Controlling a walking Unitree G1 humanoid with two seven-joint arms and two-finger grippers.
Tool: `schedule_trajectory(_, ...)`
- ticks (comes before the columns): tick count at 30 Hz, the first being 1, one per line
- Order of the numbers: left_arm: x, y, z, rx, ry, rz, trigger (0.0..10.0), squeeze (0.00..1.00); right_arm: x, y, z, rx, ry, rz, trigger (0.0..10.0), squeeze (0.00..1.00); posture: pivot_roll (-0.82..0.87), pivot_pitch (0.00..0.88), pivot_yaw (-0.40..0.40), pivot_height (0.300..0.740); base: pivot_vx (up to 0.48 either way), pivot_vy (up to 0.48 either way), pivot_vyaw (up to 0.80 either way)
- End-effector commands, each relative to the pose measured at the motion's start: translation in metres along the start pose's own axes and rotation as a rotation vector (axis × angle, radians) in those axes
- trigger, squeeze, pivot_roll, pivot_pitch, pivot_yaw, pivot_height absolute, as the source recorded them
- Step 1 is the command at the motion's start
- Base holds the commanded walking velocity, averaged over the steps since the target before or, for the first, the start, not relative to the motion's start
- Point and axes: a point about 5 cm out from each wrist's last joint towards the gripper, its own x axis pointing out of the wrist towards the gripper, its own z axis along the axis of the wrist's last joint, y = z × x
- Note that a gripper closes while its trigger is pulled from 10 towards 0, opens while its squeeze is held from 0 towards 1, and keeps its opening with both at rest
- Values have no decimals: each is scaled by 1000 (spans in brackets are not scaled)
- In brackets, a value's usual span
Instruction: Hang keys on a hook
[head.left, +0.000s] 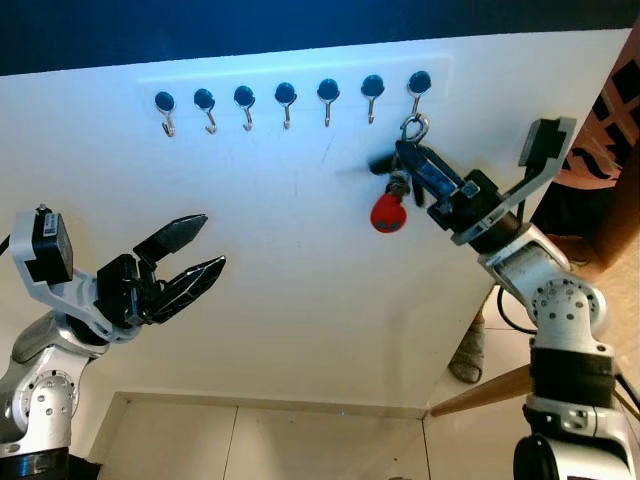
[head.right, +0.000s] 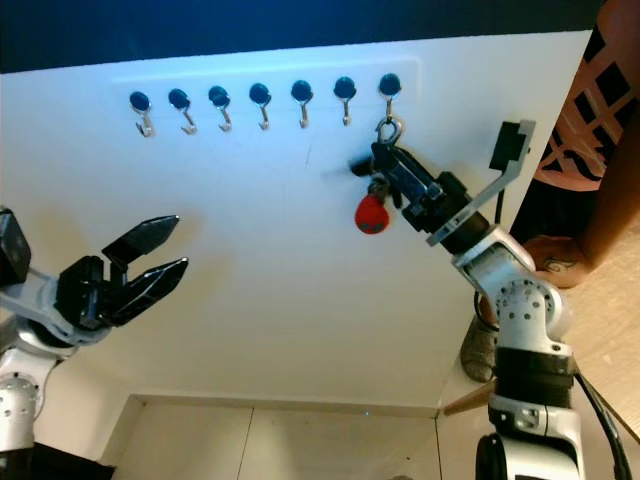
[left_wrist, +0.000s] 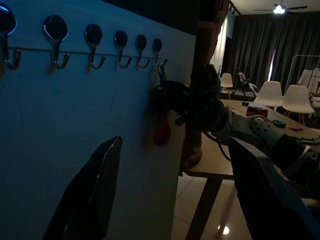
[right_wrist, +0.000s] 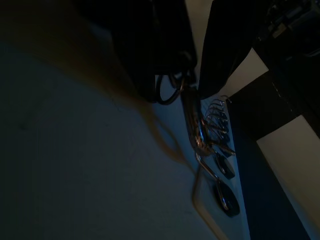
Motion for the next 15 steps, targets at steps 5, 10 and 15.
schedule_trajectory(5,3,-2,6,14,24,-46,10000,0,-10,16,-1,4,-34,147,10000,1000,-156,75,99,740,0,0,0)
schedule_trajectory(10,3,-3,6,7,26,-53,10000,0,-25,25,-20,36,78,225,10000,0,-156,75,99,740,0,0,0)
schedule_trajectory(15,3,-3,5,1,27,-61,10000,0,-37,15,-50,42,238,156,10000,0,-159,78,102,740,0,0,0)
